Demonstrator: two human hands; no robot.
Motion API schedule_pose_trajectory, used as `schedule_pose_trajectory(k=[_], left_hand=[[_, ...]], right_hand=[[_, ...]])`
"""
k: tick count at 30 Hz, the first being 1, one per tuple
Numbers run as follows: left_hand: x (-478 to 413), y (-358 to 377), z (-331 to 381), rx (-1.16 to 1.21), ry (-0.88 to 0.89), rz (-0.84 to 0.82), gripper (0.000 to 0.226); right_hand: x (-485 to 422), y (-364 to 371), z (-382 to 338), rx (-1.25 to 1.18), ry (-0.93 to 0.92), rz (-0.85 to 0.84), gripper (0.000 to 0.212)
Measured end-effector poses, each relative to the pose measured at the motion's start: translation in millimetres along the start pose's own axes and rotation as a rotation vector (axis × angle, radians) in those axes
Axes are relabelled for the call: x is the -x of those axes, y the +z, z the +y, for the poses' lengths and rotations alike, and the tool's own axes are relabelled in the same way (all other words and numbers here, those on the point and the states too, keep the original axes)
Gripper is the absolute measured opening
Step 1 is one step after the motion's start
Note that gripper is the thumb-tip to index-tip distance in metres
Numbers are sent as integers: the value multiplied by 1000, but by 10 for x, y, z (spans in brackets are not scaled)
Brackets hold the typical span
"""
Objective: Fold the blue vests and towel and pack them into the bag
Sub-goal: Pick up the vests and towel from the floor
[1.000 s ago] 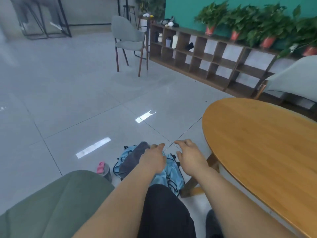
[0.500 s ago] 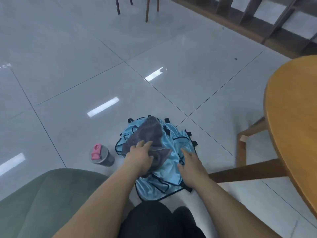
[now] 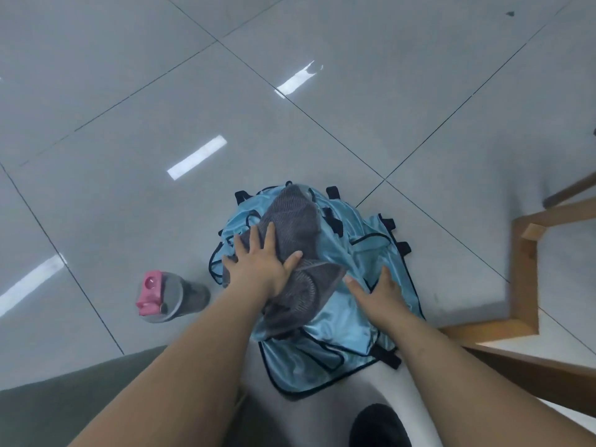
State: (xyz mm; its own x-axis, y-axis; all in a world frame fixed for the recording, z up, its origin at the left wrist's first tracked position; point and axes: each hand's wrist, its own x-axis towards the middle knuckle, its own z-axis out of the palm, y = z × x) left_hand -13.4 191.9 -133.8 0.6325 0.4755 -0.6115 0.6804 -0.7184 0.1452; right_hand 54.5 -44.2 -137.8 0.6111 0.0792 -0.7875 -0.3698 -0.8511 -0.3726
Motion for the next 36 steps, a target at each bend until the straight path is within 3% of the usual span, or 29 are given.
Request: schedule_pose_trajectory(k=[5, 8, 13, 17, 23, 25, 27, 29, 31, 33, 36], left_hand=[[-523, -3, -109, 72, -111, -9, 108], [-794, -6, -171, 165, -201, -15, 110], [-1140, 131, -284, 431, -227, -50, 114], [-1112, 208, -244, 492, -223, -68, 95], [-748, 432, -176, 1039, -261, -329, 90], [-649, 449, -126, 1072, -297, -245, 101], [-478, 456, -24, 902, -319, 41, 108], [-263, 516, 79, 790, -221, 192, 112], [-178, 659, 124, 778, -111, 54, 126], [-300, 743, 69, 731, -135, -49, 131], [-473, 640, -26, 1020, -246, -183, 106]], right_hand=[[-465, 13, 205, -15, 121, 48, 136], [-545, 79, 277, 30, 210, 99, 140], [-655, 231, 272, -115, 280, 147, 125], [-794, 540, 133, -160, 174, 192, 100], [-656, 599, 25, -602, 7, 29, 80], [-645, 460, 106, -405, -37, 110, 83], [-651, 339, 178, -76, 19, 313, 92], [-661, 275, 188, -32, 126, 374, 102], [-719, 324, 158, -97, 157, 249, 101], [-751, 447, 103, -91, 101, 140, 86], [-657, 629, 14, -421, 7, 38, 70]])
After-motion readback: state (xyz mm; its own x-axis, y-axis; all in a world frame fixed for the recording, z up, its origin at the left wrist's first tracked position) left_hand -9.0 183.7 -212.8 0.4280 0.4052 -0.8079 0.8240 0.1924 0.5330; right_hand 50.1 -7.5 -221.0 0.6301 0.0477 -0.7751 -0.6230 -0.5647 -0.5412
